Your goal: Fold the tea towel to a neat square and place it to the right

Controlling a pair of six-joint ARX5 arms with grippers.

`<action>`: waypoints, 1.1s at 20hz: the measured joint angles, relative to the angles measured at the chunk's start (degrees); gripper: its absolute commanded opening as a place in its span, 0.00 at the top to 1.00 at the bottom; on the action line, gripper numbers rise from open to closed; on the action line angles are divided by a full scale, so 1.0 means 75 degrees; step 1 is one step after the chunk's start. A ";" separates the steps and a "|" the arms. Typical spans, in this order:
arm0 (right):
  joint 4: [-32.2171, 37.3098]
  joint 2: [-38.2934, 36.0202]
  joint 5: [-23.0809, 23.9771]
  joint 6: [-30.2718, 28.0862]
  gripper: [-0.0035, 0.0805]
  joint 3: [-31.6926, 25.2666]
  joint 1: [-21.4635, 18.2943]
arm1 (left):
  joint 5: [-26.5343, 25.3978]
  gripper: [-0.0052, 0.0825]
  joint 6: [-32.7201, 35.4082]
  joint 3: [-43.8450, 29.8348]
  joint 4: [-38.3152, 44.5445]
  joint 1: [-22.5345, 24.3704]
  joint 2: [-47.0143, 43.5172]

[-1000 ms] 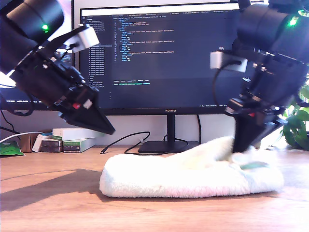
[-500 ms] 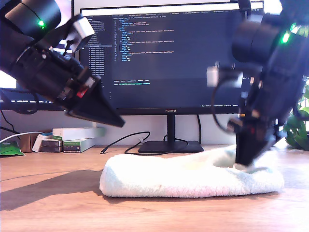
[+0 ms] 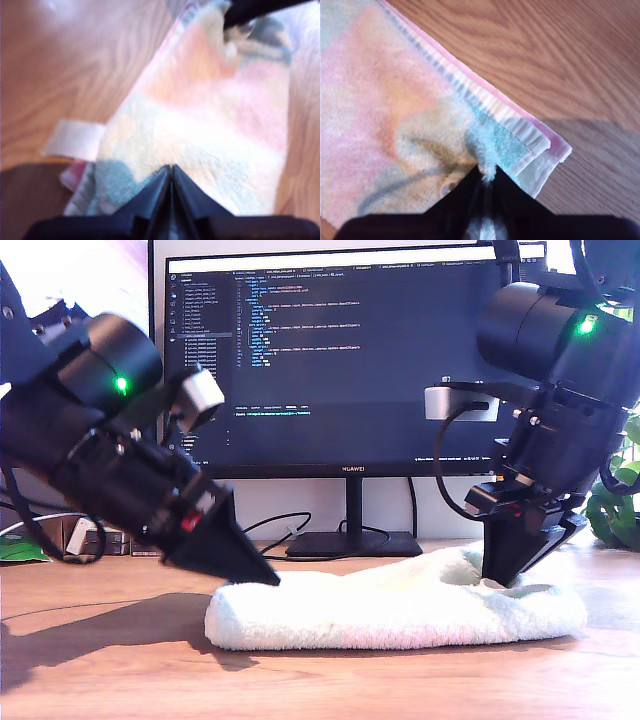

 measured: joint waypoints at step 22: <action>-0.1510 0.0000 0.2419 -0.0606 0.79 0.2020 -0.0064 | -0.0157 0.96 0.0003 0.0023 0.0009 0.0000 0.0184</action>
